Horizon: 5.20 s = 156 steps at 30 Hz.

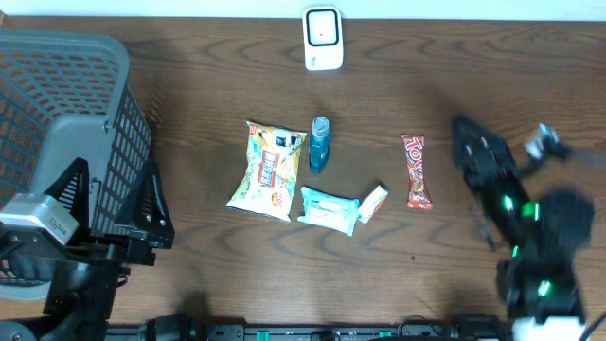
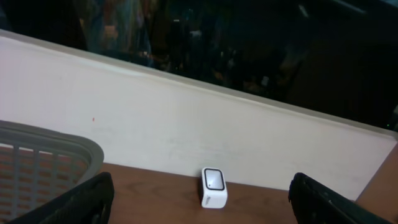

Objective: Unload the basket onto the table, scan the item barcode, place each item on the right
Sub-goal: 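Reach the right gripper to the small orange-white package and grasp it, then lift the small package with the right gripper and raise it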

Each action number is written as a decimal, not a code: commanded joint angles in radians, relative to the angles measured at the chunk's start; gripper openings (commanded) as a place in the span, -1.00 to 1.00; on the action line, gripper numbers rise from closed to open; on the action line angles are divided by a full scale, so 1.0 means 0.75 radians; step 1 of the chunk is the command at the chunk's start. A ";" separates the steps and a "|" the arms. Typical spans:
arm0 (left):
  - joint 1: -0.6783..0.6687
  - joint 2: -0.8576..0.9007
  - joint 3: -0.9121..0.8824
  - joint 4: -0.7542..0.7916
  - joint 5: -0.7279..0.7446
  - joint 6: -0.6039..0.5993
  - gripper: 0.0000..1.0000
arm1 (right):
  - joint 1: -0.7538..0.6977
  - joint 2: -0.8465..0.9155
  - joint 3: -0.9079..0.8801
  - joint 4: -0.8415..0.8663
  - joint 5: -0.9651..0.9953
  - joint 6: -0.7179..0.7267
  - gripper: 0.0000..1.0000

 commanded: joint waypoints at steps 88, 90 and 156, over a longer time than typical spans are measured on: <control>-0.050 -0.082 -0.003 -0.021 0.017 -0.007 0.80 | 0.371 1.331 0.479 -0.969 -0.916 -0.354 -0.97; -0.050 -0.082 -0.003 -0.021 0.017 -0.007 0.79 | 0.345 1.331 0.479 -1.009 -1.063 -0.353 -0.97; -0.058 -0.082 -0.051 -0.044 0.017 -0.007 0.79 | 0.424 0.983 0.489 -0.859 -1.613 -2.407 -0.97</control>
